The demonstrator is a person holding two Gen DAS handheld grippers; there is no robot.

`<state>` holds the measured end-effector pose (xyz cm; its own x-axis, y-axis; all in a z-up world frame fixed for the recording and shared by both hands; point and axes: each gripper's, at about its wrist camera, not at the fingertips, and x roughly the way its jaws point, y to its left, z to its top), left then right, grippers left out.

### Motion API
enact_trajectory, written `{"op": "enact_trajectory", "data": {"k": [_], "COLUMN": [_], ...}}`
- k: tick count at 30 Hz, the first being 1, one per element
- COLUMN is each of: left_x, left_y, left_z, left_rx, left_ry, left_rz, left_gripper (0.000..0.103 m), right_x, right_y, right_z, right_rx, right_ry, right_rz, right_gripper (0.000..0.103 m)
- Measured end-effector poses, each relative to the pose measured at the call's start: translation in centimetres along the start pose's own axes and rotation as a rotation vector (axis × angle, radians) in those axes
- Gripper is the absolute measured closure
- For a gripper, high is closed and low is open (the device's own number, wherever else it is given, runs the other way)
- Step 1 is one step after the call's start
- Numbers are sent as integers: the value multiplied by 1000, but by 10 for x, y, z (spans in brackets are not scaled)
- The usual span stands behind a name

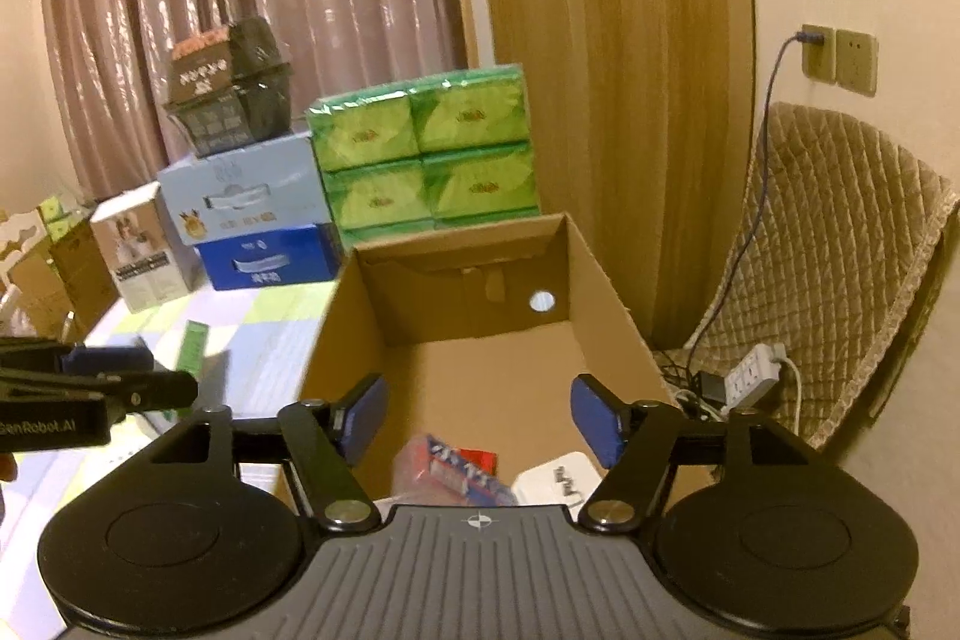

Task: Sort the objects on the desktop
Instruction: 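Open left tool dropping red packet while right tool releases container into box, then bring both tools back over the table items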

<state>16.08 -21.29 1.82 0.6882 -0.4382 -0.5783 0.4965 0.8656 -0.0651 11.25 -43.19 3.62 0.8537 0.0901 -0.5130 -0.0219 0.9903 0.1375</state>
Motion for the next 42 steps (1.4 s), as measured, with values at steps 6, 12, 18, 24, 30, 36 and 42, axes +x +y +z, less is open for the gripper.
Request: {"op": "enact_trajectory", "data": {"k": [6, 12, 18, 24, 30, 36, 42], "left_x": [-34, -68, -104, -130, -141, -139, -130], "left_y": [25, 59, 95, 125, 146, 161, 171], "left_z": [-14, -31, -50, -71, -91, -105, -114], "left_rx": [-11, -31, -50, -69, -79, -90, -107], "left_ry": [-6, -8, -19, -15, -1, 21, 41], "left_rz": [52, 115, 195, 256, 288, 302, 306], "left_gripper": [49, 42, 29, 17, 4, 1, 1], "right_x": [-15, -22, -28, -30, -22, -15, 0], "right_y": [32, 68, 102, 134, 156, 176, 193], "right_z": [1, 0, 0, -6, -13, -24, -38], "right_rx": [-24, -48, -77, -103, -96, -103, -127], "right_ry": [-20, -29, -35, -31, -5, 28, 66], "right_rz": [43, 97, 155, 204, 252, 293, 308], "right_gripper": [25, 17, 10, 3, 2, 2, 2]}}
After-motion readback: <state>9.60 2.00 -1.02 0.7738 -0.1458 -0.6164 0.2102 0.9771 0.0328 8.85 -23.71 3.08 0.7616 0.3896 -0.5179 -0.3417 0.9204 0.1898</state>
